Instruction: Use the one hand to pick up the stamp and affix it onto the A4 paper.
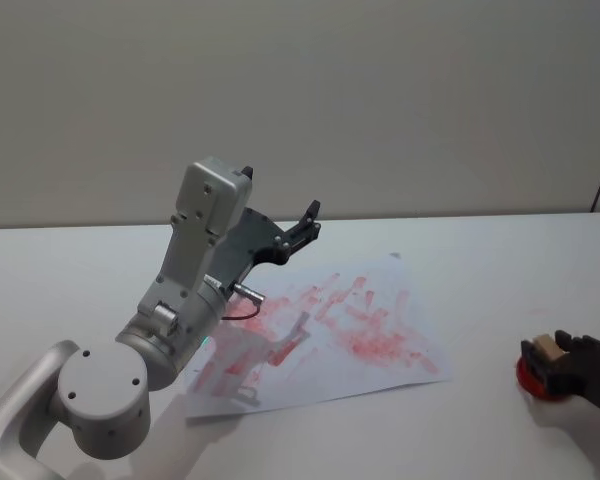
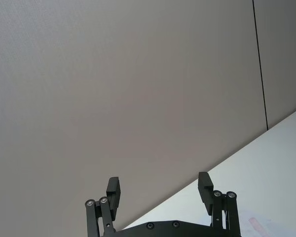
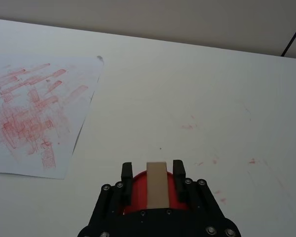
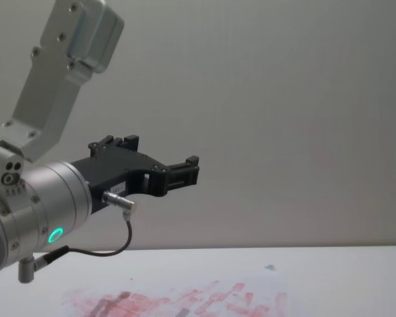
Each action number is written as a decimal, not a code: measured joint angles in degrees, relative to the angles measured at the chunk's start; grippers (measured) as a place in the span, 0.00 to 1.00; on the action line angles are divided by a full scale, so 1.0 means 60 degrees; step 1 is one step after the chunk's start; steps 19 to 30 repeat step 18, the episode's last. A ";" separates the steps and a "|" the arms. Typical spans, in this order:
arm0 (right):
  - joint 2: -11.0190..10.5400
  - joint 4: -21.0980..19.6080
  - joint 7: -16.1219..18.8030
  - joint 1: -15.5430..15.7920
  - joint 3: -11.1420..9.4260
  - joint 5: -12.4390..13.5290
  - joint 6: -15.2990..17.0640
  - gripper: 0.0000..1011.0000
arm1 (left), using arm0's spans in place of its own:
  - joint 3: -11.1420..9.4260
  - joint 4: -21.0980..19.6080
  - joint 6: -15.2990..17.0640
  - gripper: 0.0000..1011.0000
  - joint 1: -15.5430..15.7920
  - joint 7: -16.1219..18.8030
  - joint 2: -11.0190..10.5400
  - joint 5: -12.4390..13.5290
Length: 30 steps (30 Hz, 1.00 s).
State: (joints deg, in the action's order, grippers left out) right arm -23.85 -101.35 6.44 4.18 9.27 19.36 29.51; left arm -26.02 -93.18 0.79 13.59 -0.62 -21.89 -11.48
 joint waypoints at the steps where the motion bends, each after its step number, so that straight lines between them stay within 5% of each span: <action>1: 0.0003 0.0005 0.0006 -0.0007 0.0002 -0.0006 0.0002 0.47 | 0.0000 0.0000 0.0000 0.99 0.0000 0.0000 0.0000 0.0000; 18: 0.0031 0.0067 0.0071 -0.0082 0.0026 -0.0091 0.0031 0.97 | 0.0000 0.0000 0.0000 0.99 0.0000 0.0000 0.0000 0.0000; 30: 0.0031 0.0067 0.0071 -0.0082 0.0026 -0.0091 0.0031 0.97 | 0.0000 0.0000 0.0000 0.99 0.0000 0.0000 0.0000 0.0000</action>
